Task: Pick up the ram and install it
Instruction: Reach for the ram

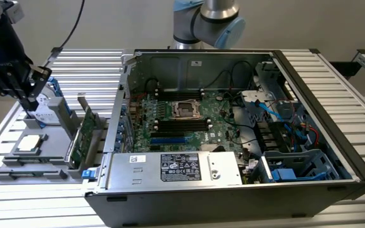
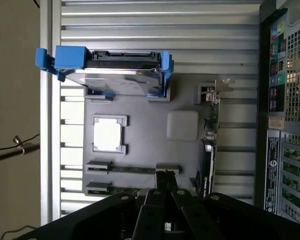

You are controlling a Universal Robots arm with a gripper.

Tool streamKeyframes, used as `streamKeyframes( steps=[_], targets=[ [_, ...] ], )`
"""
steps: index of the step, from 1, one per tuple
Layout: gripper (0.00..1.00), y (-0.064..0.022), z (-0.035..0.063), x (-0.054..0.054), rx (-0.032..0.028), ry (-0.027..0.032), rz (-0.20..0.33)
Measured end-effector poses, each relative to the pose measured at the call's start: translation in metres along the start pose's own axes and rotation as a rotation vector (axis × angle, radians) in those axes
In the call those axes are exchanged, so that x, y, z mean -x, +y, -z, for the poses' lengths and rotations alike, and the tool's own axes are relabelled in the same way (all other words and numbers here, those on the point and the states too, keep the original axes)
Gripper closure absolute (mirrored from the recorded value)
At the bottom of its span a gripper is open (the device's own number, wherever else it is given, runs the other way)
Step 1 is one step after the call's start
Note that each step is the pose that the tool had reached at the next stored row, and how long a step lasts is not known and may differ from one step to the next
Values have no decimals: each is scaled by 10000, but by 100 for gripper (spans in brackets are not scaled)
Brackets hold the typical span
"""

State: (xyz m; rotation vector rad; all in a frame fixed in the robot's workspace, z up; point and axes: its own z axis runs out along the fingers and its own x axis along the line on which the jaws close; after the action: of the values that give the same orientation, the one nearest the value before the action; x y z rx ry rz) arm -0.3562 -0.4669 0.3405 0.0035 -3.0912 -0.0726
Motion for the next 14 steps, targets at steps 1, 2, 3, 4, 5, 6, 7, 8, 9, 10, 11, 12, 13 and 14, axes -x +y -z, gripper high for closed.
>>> streamKeyframes(
  steps=[1, 2, 3, 4, 5, 6, 7, 8, 9, 10, 11, 12, 13, 14],
  targets=[
    [89, -3, -3, -21, -1, 1, 16],
    [89, -7, -7, -47, -1, 1, 27],
    [89, -15, -9, -72, -3, 2, 33],
    [89, -27, -11, -95, -2, 2, 38],
    [89, -43, -12, -116, -3, 2, 44],
    [89, -62, -13, -134, -3, 2, 49],
    [89, -83, -13, -151, -4, 3, 52],
    [89, -107, -14, -169, -3, 3, 56],
    [89, -135, -15, -186, -3, 2, 60],
    [89, -165, -15, -200, -3, 2, 64],
    [89, -195, -14, -212, -4, 3, 68],
    [89, -208, -14, -218, -4, 2, 71],
    [89, -209, -13, -219, -4, 5, 71],
    [89, -208, -14, -219, -4, 4, 69]
  ],
)
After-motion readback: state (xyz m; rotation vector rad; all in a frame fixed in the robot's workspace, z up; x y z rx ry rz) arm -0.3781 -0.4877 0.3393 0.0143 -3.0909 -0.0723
